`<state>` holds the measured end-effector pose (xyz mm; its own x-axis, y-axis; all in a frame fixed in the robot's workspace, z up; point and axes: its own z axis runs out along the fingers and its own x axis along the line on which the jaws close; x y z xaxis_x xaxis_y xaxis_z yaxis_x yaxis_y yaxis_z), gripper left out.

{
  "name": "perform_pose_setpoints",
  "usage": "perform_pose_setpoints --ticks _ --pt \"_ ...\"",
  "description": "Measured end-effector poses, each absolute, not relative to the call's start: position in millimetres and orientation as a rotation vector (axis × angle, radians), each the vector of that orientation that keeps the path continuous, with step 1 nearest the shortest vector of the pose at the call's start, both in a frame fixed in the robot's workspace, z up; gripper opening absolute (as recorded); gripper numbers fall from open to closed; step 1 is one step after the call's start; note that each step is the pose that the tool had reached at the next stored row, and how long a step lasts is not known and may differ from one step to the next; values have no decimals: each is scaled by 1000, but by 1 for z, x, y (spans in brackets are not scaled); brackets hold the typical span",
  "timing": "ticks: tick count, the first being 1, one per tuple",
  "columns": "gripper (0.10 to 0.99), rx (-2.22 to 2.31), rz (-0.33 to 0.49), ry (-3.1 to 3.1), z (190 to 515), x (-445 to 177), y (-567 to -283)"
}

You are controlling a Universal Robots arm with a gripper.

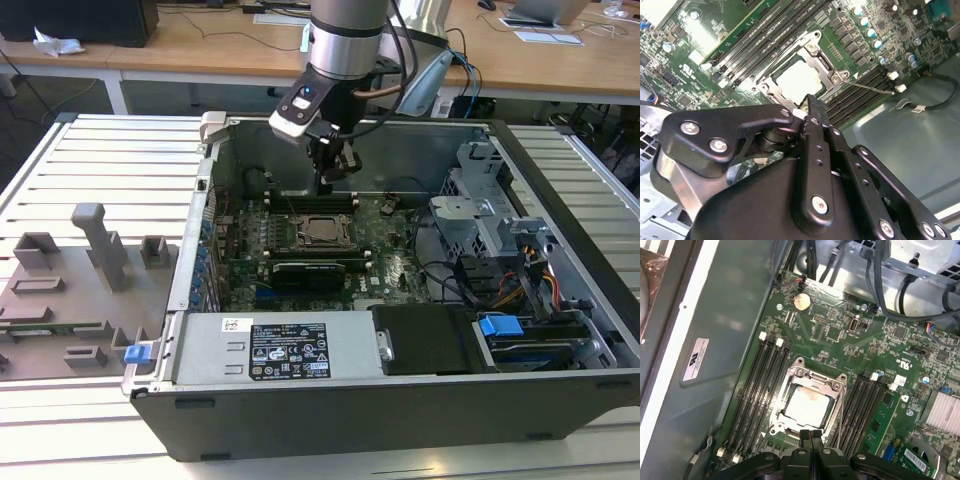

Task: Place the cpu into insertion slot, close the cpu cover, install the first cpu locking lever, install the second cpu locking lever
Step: 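Install the first cpu locking lever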

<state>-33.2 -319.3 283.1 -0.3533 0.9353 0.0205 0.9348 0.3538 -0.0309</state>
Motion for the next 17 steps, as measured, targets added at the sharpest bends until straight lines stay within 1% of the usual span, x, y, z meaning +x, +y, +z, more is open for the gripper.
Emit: perform_pose_setpoints --ticks 17 --pt "106 -1602 25 -2664 283 -33 -319"
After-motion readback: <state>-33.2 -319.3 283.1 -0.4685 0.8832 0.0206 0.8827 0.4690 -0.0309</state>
